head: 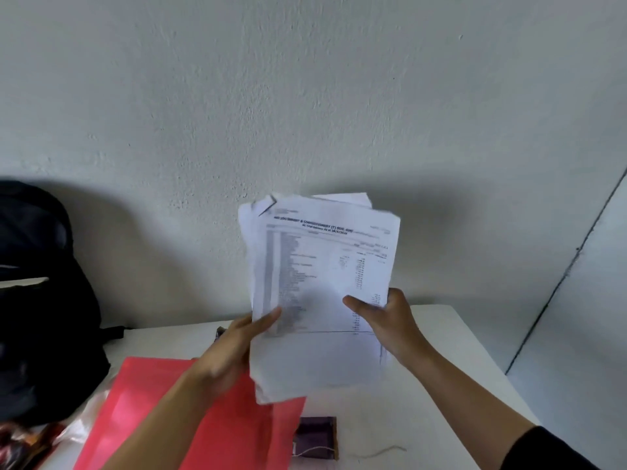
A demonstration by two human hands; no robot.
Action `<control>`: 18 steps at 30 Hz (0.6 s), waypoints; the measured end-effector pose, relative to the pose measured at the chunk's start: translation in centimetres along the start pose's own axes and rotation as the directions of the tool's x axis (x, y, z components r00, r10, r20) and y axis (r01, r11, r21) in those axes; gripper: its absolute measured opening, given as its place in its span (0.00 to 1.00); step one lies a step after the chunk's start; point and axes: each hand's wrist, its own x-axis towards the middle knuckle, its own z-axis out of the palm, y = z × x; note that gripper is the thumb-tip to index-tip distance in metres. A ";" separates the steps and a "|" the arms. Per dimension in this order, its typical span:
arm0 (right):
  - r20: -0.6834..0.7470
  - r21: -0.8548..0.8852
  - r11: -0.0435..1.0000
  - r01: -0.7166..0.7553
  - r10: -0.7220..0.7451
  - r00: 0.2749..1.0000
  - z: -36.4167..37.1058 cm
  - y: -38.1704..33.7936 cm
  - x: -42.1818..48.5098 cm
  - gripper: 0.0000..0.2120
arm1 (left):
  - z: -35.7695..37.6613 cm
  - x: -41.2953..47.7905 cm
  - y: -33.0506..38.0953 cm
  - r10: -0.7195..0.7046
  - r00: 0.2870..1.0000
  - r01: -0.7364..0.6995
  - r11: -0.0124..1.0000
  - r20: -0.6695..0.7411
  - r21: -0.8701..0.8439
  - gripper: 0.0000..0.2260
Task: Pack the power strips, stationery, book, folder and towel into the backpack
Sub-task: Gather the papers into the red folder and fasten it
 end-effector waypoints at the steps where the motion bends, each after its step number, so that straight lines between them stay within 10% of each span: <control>1: 0.009 -0.013 1.000 0.007 -0.007 1.000 0.1 -0.1 -0.1 0.10 | 0.0 0.1 0.0 -0.004 1.000 0.004 1.000 -0.003 -0.021 0.18; 10: 0.250 -0.165 0.970 -0.176 0.214 0.944 0.7 2.6 -2.3 0.08 | 0.4 1.1 -4.3 0.275 0.928 -0.162 0.904 -0.250 0.395 0.10; 18: 0.049 -0.022 0.985 -0.169 0.170 0.984 1.3 2.1 -0.9 0.12 | 2.0 1.6 -3.1 0.390 0.905 -0.214 0.763 -0.171 0.610 0.08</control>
